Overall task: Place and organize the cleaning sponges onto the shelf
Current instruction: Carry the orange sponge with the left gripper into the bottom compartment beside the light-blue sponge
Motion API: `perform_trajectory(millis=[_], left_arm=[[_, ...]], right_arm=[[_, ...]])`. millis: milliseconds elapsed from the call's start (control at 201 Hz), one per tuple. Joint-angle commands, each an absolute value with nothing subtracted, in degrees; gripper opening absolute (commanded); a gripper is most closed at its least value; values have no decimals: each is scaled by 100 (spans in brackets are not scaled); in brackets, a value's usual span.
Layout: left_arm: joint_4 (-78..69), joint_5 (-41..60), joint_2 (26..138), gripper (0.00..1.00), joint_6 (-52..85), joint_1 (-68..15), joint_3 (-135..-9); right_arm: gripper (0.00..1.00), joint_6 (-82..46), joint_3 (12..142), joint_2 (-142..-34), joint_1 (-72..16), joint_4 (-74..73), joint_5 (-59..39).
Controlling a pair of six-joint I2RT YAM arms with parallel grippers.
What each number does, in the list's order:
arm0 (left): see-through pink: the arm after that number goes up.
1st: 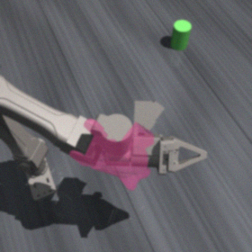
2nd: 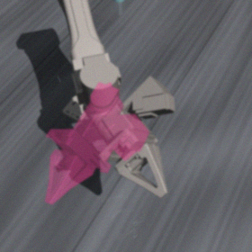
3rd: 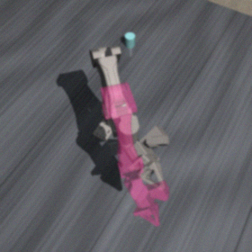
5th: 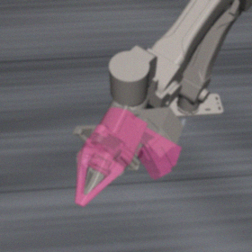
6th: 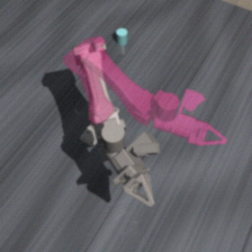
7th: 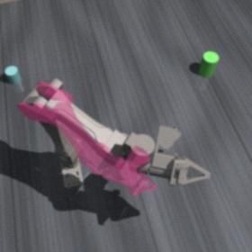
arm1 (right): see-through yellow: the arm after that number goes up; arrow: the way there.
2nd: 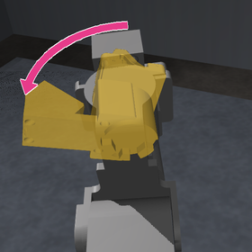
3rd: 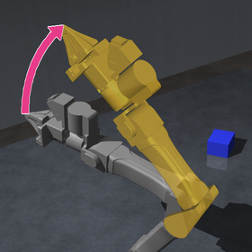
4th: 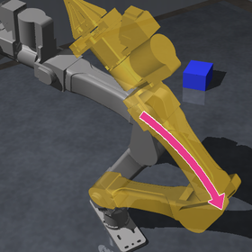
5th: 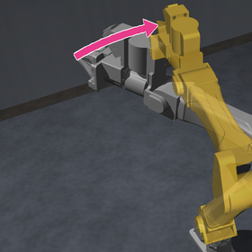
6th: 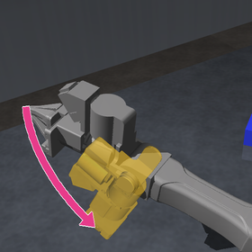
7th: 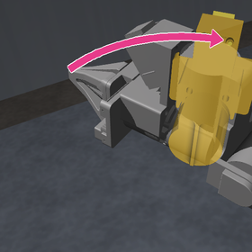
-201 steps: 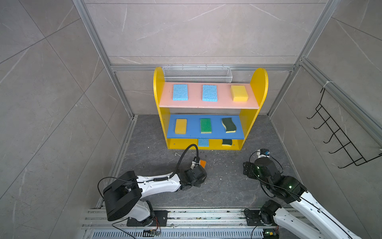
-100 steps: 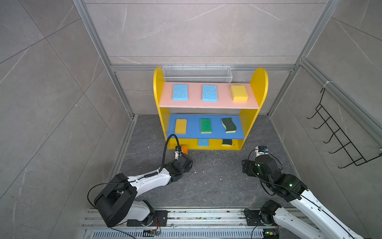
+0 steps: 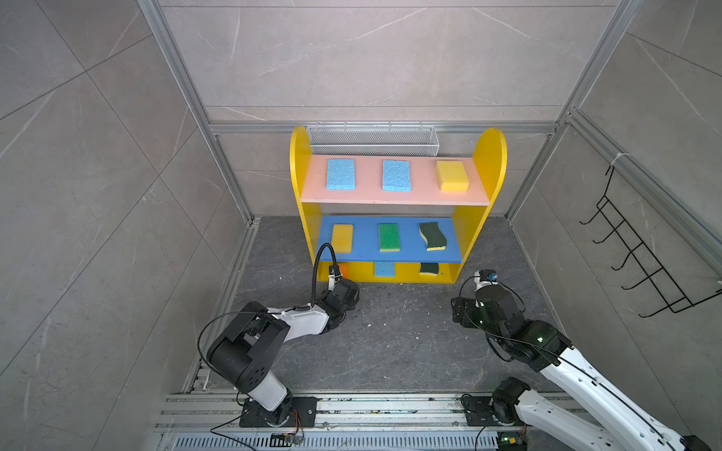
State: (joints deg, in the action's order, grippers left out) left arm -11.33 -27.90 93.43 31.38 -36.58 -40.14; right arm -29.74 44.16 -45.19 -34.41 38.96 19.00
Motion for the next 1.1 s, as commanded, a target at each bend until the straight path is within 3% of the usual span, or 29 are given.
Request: perform_trajectory(millis=[0, 508, 1090], left_arm=[[-1757, -2825, 9583, 55, 2914, -3537, -4364], [-1951, -2917, 10483, 58, 2916, -3409, -5234], [-1793, -3340, 10462, 79, 2935, -3400, -5257]], right_arm=[[80, -2867, 4605, -4624, -3416, 3723, 1821], [79, -2794, 4693, -4994, -3419, 3568, 1681], [79, -2910, 4658, -4877, -3421, 3613, 1583]])
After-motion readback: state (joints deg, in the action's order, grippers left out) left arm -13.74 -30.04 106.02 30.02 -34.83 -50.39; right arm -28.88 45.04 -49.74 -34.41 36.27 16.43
